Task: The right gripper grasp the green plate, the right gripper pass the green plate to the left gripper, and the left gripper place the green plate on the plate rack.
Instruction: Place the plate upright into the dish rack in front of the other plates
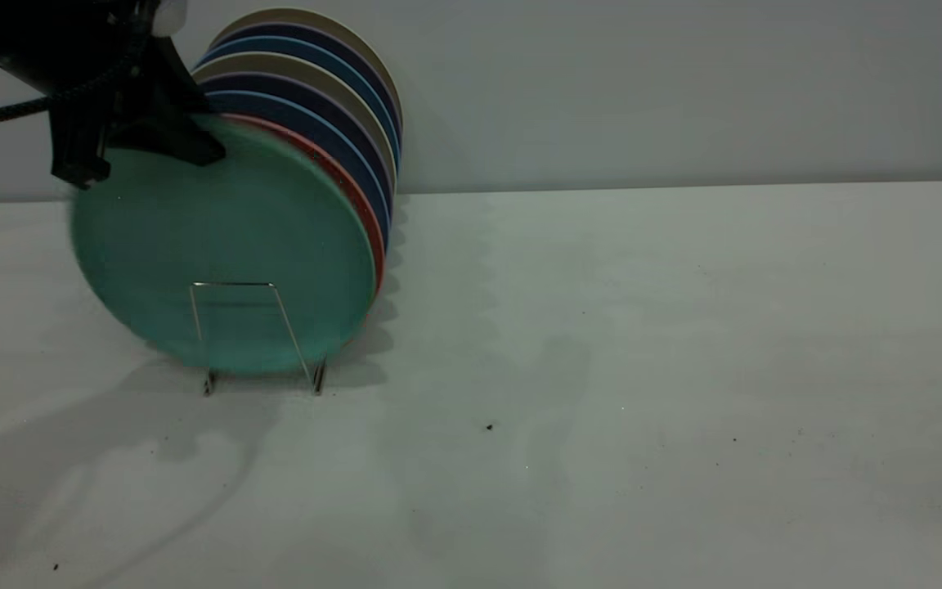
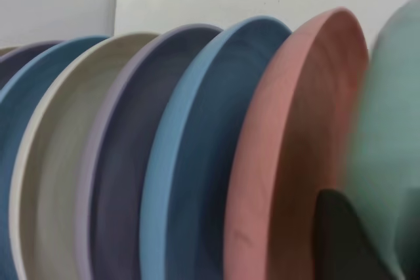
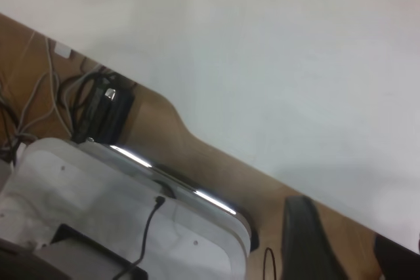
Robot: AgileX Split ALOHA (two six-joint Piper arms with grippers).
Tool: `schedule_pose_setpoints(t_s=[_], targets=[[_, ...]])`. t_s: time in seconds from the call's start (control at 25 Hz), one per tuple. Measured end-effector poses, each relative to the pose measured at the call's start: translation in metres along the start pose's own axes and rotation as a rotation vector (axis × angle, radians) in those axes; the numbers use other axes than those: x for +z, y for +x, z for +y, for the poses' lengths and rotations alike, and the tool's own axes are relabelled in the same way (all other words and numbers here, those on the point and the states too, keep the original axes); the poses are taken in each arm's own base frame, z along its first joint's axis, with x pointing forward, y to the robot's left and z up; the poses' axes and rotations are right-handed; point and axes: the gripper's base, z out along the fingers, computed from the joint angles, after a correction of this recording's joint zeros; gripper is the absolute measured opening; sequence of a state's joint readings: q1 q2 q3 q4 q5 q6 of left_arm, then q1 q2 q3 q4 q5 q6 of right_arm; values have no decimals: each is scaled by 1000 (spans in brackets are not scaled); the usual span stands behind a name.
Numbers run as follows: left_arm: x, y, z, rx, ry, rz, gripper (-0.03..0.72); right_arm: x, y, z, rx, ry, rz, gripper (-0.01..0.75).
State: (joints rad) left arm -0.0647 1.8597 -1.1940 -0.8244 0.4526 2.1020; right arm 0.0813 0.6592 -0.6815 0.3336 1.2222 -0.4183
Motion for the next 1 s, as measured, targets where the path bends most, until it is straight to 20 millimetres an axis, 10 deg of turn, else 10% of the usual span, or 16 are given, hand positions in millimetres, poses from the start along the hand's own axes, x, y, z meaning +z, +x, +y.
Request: schedule_pose_setpoints(t_s=[0.32,1.0], targets=[[0,1,3,-91,-31,14,442,0,3,-2,-6,27,29,428],[-48,-21,-8,-328,95,22,451,-43,45,9,30,266,-217,428]])
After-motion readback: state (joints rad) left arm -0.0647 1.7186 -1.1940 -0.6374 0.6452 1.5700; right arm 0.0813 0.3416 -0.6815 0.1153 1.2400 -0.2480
